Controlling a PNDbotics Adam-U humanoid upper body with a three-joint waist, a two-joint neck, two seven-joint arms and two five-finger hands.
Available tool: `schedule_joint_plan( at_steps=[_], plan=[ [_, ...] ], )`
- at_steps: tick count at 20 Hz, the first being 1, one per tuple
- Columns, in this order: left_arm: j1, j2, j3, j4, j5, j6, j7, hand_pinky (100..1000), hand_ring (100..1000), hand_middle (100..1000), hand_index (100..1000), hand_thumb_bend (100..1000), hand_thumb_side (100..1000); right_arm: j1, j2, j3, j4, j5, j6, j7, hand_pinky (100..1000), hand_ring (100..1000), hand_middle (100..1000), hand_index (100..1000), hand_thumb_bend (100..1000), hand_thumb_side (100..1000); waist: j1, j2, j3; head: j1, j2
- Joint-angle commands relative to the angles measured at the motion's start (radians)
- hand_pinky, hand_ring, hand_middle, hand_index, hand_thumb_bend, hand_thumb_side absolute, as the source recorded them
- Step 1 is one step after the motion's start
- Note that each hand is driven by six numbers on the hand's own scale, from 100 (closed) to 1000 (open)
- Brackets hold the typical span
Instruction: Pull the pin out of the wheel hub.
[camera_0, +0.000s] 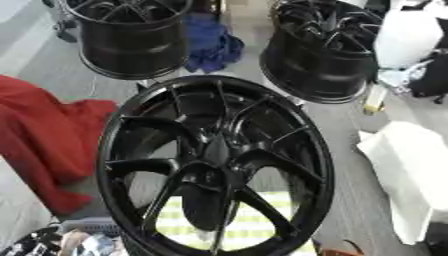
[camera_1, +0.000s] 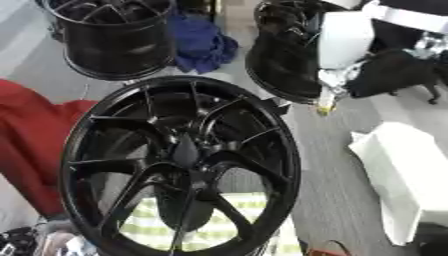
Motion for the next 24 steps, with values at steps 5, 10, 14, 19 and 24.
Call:
schedule_joint_plan(
  at_steps=[5,10,14,19,24],
  plan=[
    [-0.009,0.027,0.017,-0.004,0.018,-0.347,-0.347,648,670,680,850,100,699,0.34,0.141,-0.249,0.227,0.142,0.05,-0.354,782,795,823,899,333,362,0.013,0.002,-0.014,0.0,-0.027],
    [-0.005,0.027,0.017,0.003,0.022,-0.347,-0.347,648,670,679,849,100,700,0.435,0.286,-0.341,0.412,0.101,0.037,-0.6,797,809,848,903,323,384,0.017,-0.002,-0.021,0.007,-0.024],
    [-0.008,0.023,0.014,0.003,0.02,-0.347,-0.347,648,670,679,849,100,700,0.427,0.351,-0.311,0.455,0.014,-0.066,-0.782,778,786,827,894,307,386,0.019,-0.005,-0.016,0.001,-0.022],
    [-0.016,0.018,0.01,0.002,0.016,-0.347,-0.347,648,670,679,849,100,701,0.375,0.418,-0.227,0.44,-0.004,-0.171,-0.861,757,766,807,882,284,388,0.021,-0.003,-0.004,-0.002,-0.023],
    [-0.019,0.015,0.008,-0.003,0.015,-0.347,-0.347,647,670,679,847,100,702,0.337,0.492,-0.145,0.403,0.021,-0.247,-0.876,726,731,780,876,229,392,0.023,0.001,-0.001,0.002,-0.022]
  ],
)
